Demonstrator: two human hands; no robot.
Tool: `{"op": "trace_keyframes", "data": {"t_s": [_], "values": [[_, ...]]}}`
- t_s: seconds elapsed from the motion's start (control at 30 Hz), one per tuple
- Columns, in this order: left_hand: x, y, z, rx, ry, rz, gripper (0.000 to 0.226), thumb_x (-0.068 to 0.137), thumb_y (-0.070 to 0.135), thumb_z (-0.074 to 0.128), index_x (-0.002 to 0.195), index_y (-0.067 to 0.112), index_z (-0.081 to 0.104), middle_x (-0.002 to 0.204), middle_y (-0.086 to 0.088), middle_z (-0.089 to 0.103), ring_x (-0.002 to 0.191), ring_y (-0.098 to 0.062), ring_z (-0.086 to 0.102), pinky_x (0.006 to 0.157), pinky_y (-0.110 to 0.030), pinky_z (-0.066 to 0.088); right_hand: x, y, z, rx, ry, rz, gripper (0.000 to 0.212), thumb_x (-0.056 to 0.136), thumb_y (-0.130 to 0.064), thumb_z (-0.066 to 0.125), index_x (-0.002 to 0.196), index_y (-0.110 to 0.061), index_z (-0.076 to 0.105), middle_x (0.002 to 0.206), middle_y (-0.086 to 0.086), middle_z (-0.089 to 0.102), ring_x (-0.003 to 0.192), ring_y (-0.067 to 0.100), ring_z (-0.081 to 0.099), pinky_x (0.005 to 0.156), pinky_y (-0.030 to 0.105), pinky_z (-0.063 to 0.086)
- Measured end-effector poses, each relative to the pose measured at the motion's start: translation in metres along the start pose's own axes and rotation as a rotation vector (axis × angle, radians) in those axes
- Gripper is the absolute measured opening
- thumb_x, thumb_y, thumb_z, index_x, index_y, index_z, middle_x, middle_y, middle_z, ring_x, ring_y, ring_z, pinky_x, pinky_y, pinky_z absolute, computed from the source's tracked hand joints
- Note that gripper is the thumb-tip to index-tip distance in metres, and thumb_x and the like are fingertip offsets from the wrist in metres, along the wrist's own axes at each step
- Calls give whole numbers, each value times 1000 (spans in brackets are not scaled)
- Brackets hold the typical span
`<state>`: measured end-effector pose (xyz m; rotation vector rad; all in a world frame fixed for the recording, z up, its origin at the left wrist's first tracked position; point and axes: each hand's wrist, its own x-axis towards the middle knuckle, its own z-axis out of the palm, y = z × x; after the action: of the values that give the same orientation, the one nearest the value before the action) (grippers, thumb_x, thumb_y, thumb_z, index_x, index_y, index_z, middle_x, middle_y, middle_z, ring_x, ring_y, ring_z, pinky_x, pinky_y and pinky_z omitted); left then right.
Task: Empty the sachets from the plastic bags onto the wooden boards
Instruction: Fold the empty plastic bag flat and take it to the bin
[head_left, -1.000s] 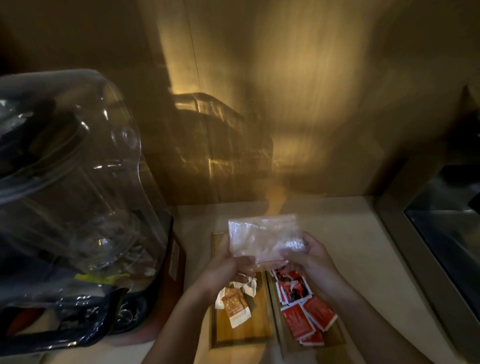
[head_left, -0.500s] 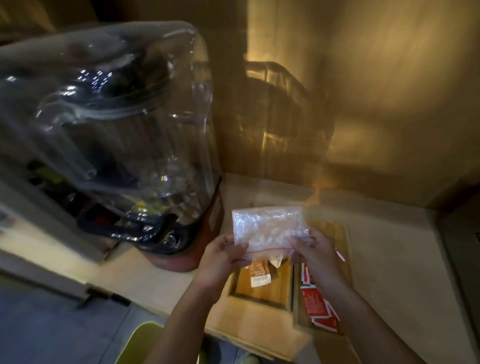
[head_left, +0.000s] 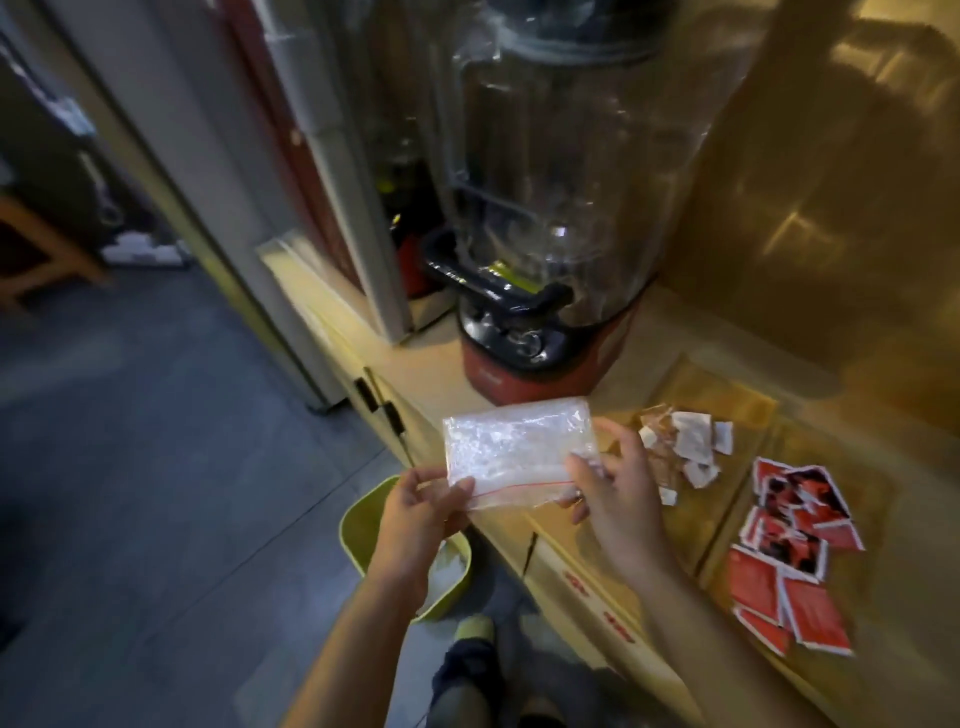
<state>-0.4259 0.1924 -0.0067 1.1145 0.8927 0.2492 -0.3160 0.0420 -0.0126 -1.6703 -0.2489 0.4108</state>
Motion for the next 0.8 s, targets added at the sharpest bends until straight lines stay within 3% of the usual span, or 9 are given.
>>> {"op": "trace_keyframes", "data": {"t_s": [0.13, 0.27, 0.37, 0.5, 0.6, 0.7, 0.8], "values": [[2, -10, -37, -9, 198, 53, 32, 81, 7, 68, 99, 25, 49, 82, -10, 63, 67, -20, 62, 59, -29, 52, -3, 5, 43, -113, -109, -27, 37, 87, -22, 55, 113, -48, 50, 82, -4, 67, 53, 8, 61, 47, 20, 48], [16, -17, -75, 49, 270, 68, 20, 85, 6, 62, 95, 22, 55, 79, -9, 62, 67, -20, 61, 56, -25, 53, 7, 23, 90, -214, -192, 38, 26, 88, -14, 52, 106, -28, 63, 65, -8, 63, 52, 4, 57, 51, 18, 47], [29, -25, -102, 165, 322, 30, 14, 89, 7, 56, 81, 17, 62, 76, -5, 62, 66, -19, 58, 55, -23, 50, 17, 43, 124, -353, -311, 128, 23, 88, -14, 51, 109, -16, 63, 80, -4, 63, 69, 11, 58, 67, 25, 50], [53, -41, -136, 420, 329, 16, 16, 91, 20, 53, 103, 13, 63, 105, -11, 63, 88, -20, 60, 74, -29, 49, 32, 74, 169, -468, -379, 139, 24, 87, -15, 55, 110, -14, 61, 100, 1, 63, 86, 12, 56, 73, 20, 40], [77, -60, -152, 731, 353, 186, 30, 92, 23, 52, 117, 9, 57, 119, -10, 53, 99, -26, 58, 84, -34, 50, 42, 104, 195, -557, -366, 36, 28, 86, -16, 57, 114, -16, 58, 106, 3, 61, 87, 13, 55, 75, 18, 38], [108, -91, -165, 876, 270, 271, 37, 92, 20, 52, 125, 5, 50, 128, -17, 47, 106, -32, 56, 84, -41, 53, 51, 144, 215, -595, -326, -42, 32, 87, -17, 57, 119, -18, 54, 114, 10, 59, 90, 13, 53, 78, 25, 40], [143, -140, -183, 1029, 114, 226, 52, 92, 27, 49, 139, 9, 36, 145, -21, 31, 124, -35, 45, 98, -43, 47, 59, 199, 228, -707, -364, -45, 42, 88, -24, 55, 128, -18, 45, 126, 14, 52, 104, 22, 54, 81, 30, 44]]}}
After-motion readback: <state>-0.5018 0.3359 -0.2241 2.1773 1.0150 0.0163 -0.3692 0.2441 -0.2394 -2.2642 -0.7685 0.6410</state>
